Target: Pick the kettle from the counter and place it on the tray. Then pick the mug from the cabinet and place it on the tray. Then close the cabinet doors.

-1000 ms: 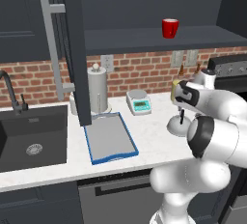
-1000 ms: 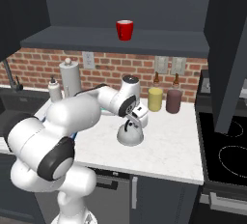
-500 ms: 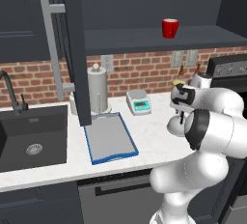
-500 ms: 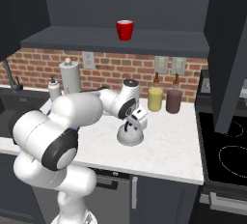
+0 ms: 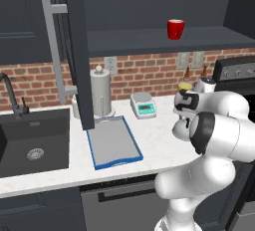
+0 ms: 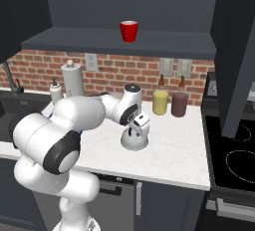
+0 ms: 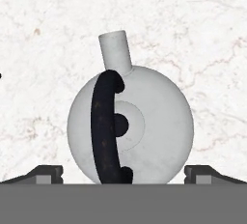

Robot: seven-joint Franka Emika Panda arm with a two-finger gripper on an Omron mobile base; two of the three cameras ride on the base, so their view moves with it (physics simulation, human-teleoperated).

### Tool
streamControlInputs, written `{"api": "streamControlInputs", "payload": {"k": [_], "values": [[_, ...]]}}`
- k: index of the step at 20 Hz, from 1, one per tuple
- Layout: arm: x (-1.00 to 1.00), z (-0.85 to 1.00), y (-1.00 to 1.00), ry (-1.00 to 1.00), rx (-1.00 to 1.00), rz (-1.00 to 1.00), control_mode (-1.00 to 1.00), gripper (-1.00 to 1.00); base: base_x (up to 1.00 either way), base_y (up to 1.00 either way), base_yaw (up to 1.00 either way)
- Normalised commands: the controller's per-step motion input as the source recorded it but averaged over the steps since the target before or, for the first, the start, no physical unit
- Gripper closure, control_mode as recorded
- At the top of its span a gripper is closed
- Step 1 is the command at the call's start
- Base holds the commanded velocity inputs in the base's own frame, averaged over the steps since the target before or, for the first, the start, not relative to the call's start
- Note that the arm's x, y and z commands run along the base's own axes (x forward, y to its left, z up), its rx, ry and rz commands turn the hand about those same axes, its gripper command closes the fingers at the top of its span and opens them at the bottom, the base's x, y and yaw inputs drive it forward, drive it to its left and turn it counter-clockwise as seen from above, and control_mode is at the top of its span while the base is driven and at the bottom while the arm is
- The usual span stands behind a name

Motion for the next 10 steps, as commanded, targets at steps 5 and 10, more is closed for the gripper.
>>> {"api": "streamControlInputs", "payload": {"k": [5, 10], "values": [[0.0, -0.1, 0.0, 0.0, 0.0, 0.0, -1.0, -1.0, 0.0, 0.0, 0.0], [0.03, -0.09, 0.0, 0.0, 0.0, 0.0, -1.0, -1.0, 0.0, 0.0, 0.0]]}}
